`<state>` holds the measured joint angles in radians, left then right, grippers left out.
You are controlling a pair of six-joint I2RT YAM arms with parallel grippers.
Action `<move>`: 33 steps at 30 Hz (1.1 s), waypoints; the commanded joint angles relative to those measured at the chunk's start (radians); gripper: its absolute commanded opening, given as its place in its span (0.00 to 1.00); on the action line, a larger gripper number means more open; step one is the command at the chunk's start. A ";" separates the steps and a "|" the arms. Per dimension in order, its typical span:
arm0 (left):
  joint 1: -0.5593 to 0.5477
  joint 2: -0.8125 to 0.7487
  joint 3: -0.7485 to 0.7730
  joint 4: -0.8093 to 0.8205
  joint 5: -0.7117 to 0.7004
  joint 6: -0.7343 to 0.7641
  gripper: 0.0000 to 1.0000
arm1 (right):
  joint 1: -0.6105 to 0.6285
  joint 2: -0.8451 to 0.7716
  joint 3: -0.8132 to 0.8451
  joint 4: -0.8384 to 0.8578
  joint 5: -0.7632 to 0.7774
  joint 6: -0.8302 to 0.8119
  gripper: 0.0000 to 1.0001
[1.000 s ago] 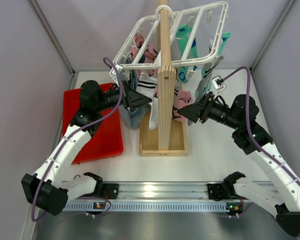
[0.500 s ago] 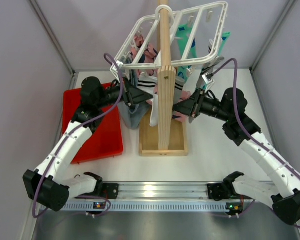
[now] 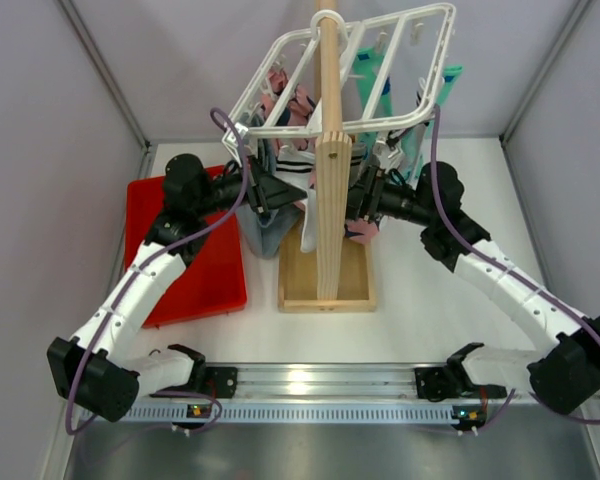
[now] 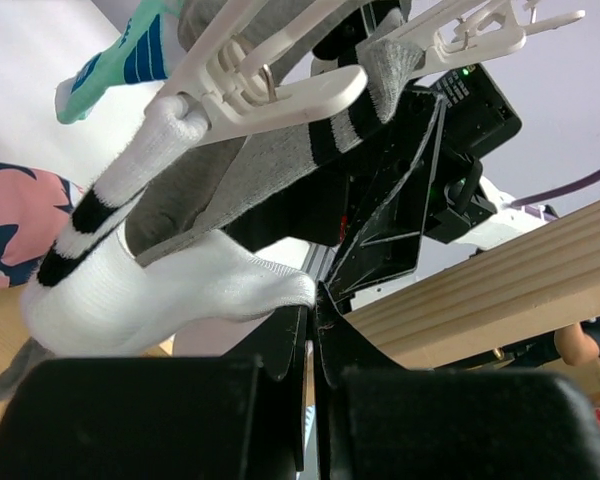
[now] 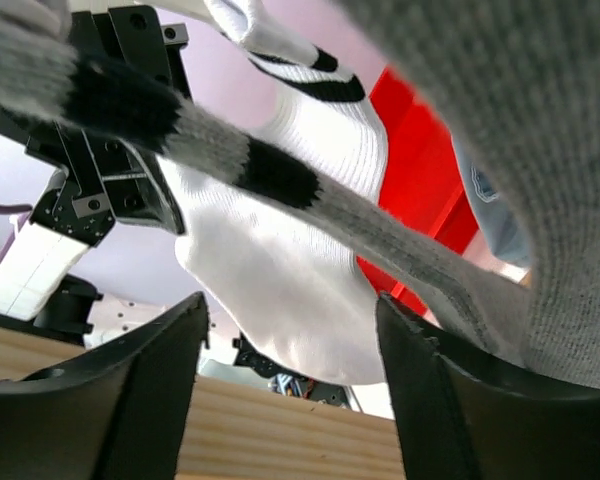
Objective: Remove the socks clipped to the hanger
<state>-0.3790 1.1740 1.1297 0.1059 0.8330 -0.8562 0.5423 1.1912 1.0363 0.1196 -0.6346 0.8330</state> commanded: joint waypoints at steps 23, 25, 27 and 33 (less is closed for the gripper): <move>0.005 -0.042 -0.050 0.054 0.003 0.023 0.00 | 0.079 0.144 0.088 0.244 -0.051 0.060 0.33; 0.006 -0.039 -0.056 0.052 0.000 0.020 0.00 | 0.077 0.134 0.085 0.241 -0.045 0.049 0.21; 0.006 -0.039 -0.062 0.054 -0.003 0.020 0.00 | 0.079 0.133 0.084 0.242 -0.050 0.043 0.07; 0.012 -0.092 -0.102 0.046 -0.061 0.061 0.07 | 0.077 0.120 0.070 0.221 -0.027 0.026 0.00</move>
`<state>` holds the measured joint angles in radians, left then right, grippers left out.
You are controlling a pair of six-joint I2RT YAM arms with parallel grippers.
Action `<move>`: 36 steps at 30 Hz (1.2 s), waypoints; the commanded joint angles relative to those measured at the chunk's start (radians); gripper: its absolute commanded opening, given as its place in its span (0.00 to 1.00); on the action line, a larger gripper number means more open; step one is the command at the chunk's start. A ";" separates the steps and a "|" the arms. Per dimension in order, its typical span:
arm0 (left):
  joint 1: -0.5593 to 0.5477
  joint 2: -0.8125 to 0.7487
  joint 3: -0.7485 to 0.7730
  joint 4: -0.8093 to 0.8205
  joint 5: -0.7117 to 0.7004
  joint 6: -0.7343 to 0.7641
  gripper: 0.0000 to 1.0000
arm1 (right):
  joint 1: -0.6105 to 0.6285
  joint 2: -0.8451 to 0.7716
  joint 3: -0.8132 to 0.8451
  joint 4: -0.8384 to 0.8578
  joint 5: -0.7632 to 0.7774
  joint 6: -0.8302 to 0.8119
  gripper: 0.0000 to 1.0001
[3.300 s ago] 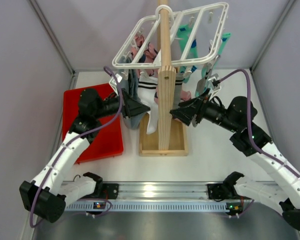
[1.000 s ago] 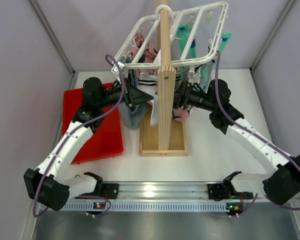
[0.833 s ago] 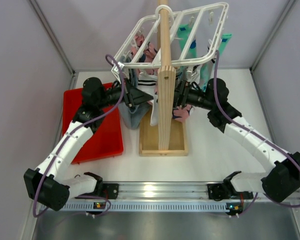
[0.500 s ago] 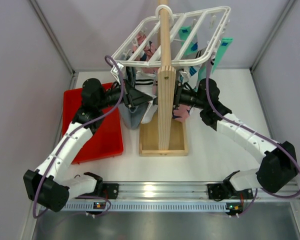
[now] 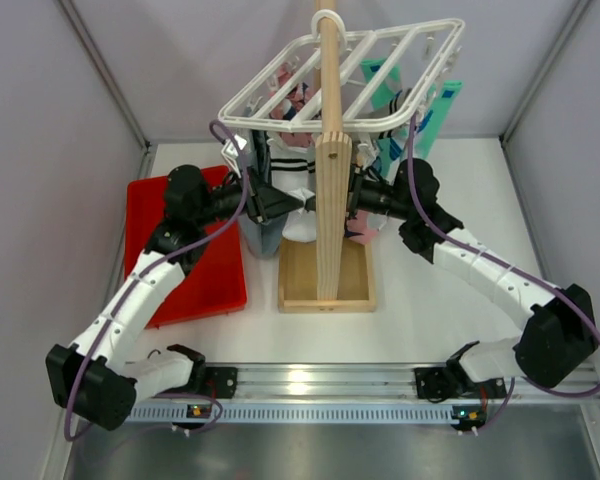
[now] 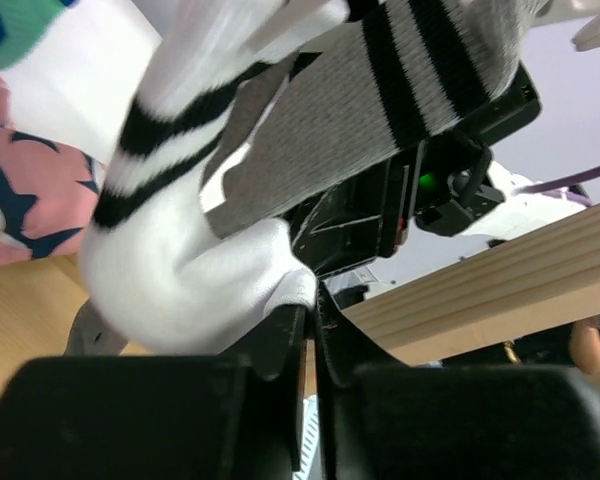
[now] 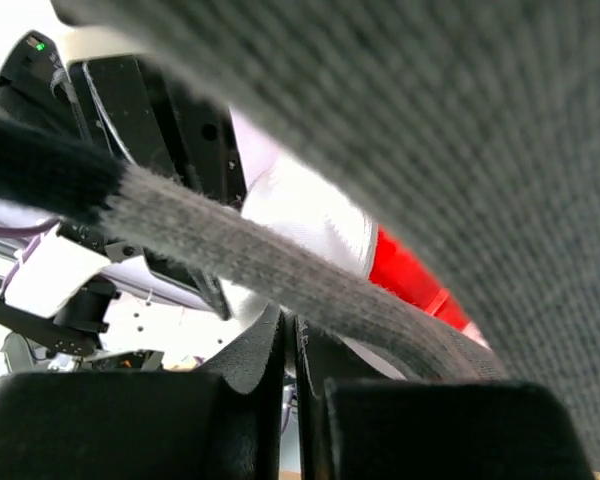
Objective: Remove the socks clipped to the hanger
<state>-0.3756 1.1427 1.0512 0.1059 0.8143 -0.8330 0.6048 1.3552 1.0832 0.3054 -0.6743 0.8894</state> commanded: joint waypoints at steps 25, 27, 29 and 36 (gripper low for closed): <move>0.207 -0.106 -0.028 0.262 -0.078 0.230 0.79 | 0.015 -0.153 -0.002 -0.111 -0.056 -0.106 0.00; 0.213 -0.098 -0.043 0.339 -0.037 0.207 0.77 | 0.015 -0.154 0.004 -0.114 -0.057 -0.107 0.00; 0.213 -0.095 -0.063 0.434 -0.020 0.189 0.76 | 0.015 -0.153 0.010 -0.115 -0.057 -0.107 0.00; 0.208 -0.057 -0.026 0.503 0.025 0.141 0.74 | 0.016 -0.149 0.023 -0.120 -0.057 -0.107 0.00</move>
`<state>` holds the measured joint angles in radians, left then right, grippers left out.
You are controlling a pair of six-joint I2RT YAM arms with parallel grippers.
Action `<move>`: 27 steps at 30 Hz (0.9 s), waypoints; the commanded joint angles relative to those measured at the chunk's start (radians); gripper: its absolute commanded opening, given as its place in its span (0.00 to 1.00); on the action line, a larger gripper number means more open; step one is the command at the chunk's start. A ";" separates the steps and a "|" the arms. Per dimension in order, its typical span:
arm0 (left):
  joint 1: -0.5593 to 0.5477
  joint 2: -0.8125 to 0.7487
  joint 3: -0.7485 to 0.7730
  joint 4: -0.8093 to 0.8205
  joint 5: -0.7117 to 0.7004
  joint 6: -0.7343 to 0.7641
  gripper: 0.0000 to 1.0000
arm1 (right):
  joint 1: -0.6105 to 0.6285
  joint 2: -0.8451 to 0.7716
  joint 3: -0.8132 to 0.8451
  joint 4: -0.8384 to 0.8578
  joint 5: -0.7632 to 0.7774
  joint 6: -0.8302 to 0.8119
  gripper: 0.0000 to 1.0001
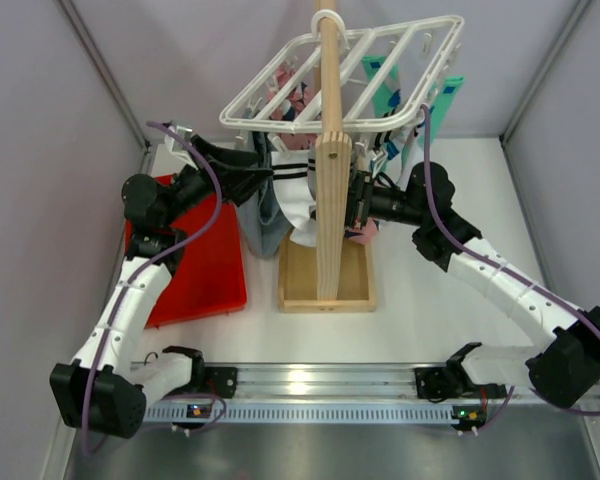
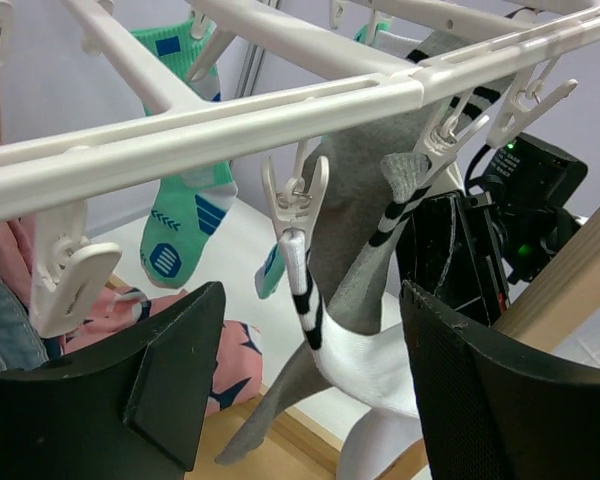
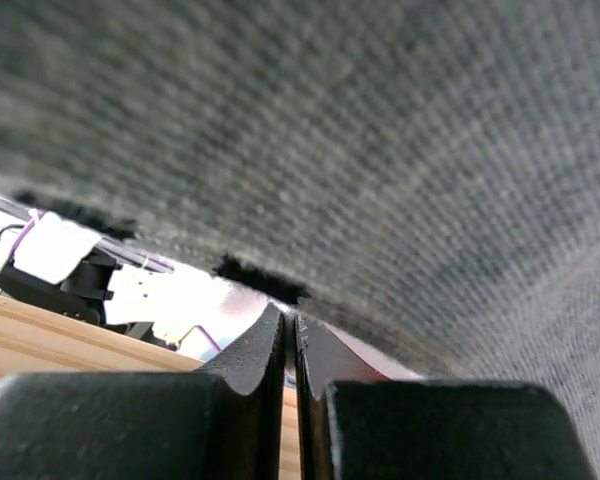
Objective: Remove the socks clipped to the hanger
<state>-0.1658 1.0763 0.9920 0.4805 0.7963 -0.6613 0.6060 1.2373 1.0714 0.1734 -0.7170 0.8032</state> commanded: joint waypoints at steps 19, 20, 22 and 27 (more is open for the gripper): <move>-0.080 0.085 0.131 0.139 -0.131 -0.078 0.74 | 0.014 -0.048 0.033 0.021 -0.013 -0.007 0.00; -0.081 0.092 0.137 0.138 -0.131 -0.084 0.74 | 0.015 -0.050 0.035 0.023 -0.013 -0.006 0.00; -0.084 0.109 0.154 0.139 -0.120 -0.101 0.72 | 0.015 -0.053 0.035 0.023 -0.013 -0.001 0.00; -0.087 0.117 0.161 0.139 -0.135 -0.104 0.71 | 0.015 -0.067 0.035 0.012 -0.010 -0.009 0.00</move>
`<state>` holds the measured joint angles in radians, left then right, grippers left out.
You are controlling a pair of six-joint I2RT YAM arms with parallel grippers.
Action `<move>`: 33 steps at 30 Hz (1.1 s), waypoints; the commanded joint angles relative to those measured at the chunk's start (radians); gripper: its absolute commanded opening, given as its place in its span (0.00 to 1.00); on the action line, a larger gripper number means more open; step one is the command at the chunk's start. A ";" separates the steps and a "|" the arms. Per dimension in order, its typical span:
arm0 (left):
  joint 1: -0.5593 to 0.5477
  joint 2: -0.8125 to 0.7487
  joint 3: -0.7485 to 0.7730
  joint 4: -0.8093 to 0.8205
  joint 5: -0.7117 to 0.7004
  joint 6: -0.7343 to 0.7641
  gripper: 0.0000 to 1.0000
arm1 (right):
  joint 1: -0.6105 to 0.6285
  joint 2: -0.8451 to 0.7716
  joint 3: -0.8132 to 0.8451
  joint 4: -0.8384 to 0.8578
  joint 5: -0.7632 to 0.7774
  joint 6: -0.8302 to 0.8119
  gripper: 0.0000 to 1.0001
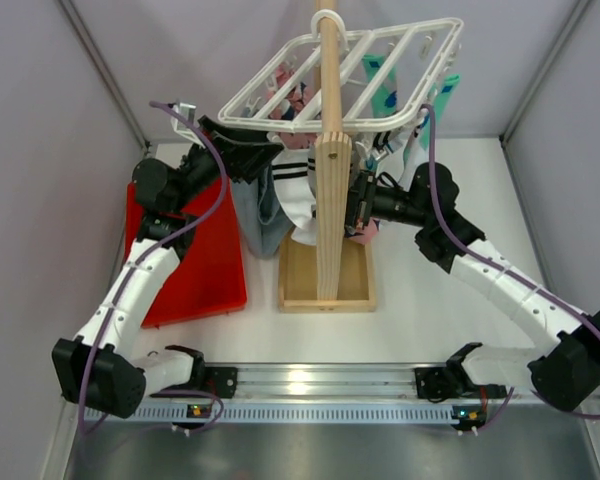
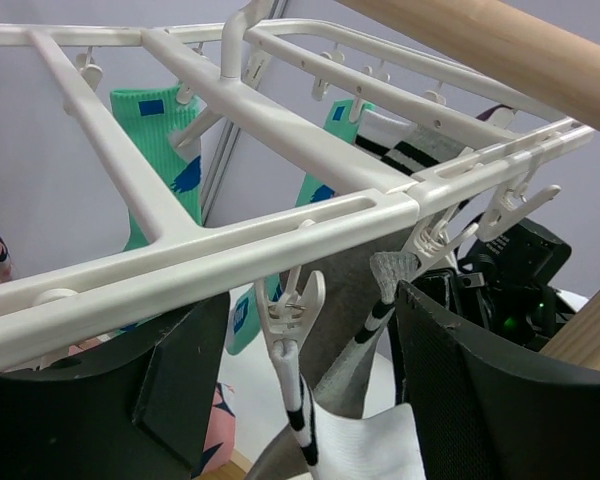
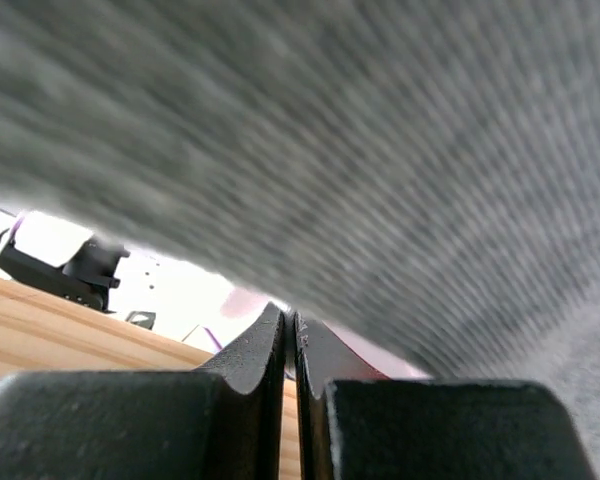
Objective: Remove the socks clipped to the hanger
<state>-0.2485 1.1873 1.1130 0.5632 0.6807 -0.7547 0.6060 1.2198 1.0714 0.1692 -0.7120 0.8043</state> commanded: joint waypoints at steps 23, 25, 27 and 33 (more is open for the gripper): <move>-0.037 0.021 0.027 0.056 -0.079 -0.049 0.00 | 0.014 -0.066 0.009 -0.010 0.008 -0.016 0.00; -0.037 0.023 0.022 0.055 -0.049 -0.049 0.07 | 0.014 -0.066 0.005 -0.010 0.011 -0.019 0.00; -0.037 0.018 0.005 0.055 -0.033 -0.061 0.59 | 0.015 -0.062 0.007 -0.008 0.011 -0.019 0.00; -0.037 -0.112 -0.114 0.055 -0.020 -0.025 0.99 | 0.014 -0.043 0.027 -0.022 0.009 -0.033 0.00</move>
<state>-0.2840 1.1698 1.0416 0.5747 0.6426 -0.8074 0.6056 1.1912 1.0714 0.1406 -0.6819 0.7986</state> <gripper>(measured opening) 0.985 0.007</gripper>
